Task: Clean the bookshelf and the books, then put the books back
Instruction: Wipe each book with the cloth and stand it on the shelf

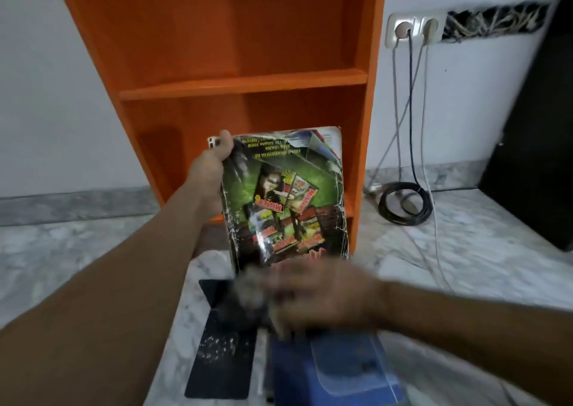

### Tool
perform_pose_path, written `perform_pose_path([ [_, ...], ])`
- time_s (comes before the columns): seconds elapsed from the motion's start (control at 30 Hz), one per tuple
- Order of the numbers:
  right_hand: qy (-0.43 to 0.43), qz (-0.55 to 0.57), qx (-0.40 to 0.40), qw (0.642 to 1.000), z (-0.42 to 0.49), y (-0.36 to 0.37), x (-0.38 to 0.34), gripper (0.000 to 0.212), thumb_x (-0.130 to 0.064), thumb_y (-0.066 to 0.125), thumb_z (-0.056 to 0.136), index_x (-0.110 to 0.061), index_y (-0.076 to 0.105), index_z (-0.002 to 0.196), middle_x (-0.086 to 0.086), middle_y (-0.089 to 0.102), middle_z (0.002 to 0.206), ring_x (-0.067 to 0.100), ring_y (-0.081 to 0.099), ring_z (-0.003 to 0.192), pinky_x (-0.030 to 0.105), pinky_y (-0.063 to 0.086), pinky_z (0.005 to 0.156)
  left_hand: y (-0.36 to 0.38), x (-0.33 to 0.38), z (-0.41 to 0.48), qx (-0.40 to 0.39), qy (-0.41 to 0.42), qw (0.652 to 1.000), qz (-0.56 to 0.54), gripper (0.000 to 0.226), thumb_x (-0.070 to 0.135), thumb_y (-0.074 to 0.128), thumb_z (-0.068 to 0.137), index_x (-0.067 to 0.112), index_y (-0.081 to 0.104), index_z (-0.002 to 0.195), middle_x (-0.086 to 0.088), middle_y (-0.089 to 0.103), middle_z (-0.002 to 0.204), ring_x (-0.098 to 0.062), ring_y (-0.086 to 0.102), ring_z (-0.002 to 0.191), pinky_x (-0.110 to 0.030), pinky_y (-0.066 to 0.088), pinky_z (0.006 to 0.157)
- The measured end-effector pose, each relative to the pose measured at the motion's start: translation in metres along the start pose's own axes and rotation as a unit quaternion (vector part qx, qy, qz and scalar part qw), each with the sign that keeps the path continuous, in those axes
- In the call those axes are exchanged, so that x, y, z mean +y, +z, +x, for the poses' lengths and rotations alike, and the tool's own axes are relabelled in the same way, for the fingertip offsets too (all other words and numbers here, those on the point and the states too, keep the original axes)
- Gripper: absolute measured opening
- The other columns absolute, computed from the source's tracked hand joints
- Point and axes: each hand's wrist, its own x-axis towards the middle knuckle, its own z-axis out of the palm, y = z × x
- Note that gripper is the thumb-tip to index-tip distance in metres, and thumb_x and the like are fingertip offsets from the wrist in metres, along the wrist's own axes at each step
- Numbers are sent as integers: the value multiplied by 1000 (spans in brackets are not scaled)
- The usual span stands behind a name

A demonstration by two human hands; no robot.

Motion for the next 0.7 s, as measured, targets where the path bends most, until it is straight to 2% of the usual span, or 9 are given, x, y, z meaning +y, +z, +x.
perform_pose_path([
  [0.1,153,-81,157,972,29,-42,47,45,-48,56,93,-26,60,132,-15,56,131,-21,42,113,12,36,105,-2,1,-4,-33,-57,998,-2,54,53,40,98,7,65,109,-16,70,107,-29,71,86,-39,56,79],
  [0.13,194,-55,169,965,35,-39,56,48,-46,57,93,-23,58,135,-11,54,136,-20,41,117,15,38,107,0,1,-7,-46,-68,997,2,57,55,39,98,6,67,109,-17,70,107,-29,71,86,-38,57,80],
  [0.17,209,-38,169,962,38,-34,57,44,-37,62,92,-20,62,132,-2,55,138,-7,49,120,28,46,104,2,3,-10,-49,-64,997,0,60,56,38,97,4,67,106,-19,71,102,-29,72,82,-37,58,76],
  [0.23,71,-65,53,994,19,8,31,29,-22,72,87,-16,70,115,13,58,133,31,59,111,47,55,83,4,6,-9,-45,-39,998,-3,56,53,38,99,3,65,102,-17,71,95,-29,74,77,-37,60,68],
  [0.33,-52,27,-130,990,-20,47,-22,8,-17,65,93,-15,71,98,12,62,120,33,56,91,44,53,69,2,8,-8,-23,-22,999,-9,59,51,40,100,1,57,126,-20,69,118,-36,69,103,-48,55,88],
  [0.4,-29,45,-91,994,-21,32,-23,10,-17,62,95,-14,71,99,13,63,122,33,58,90,44,54,68,2,5,-5,-10,-18,1000,-1,60,50,39,100,-1,57,127,-22,66,122,-39,66,108,-51,53,93],
  [0.5,116,19,82,990,7,-8,6,24,-16,75,81,-12,73,105,16,62,127,34,64,100,42,57,77,3,7,-1,42,-2,999,-4,50,47,41,102,3,65,97,-14,74,91,-29,73,82,-41,60,76],
  [0.57,271,39,182,945,28,-30,21,40,-7,74,70,-11,72,110,12,62,126,28,62,109,38,54,90,7,8,4,86,0,996,35,51,51,44,100,5,67,104,-19,73,103,-30,72,89,-46,58,83],
  [0.7,490,170,124,846,48,-15,25,68,-37,71,79,-25,44,140,1,57,129,19,55,114,41,50,96,28,11,4,74,-14,996,-47,36,38,43,104,20,60,129,-12,66,99,-29,67,85,-40,57,66],
])
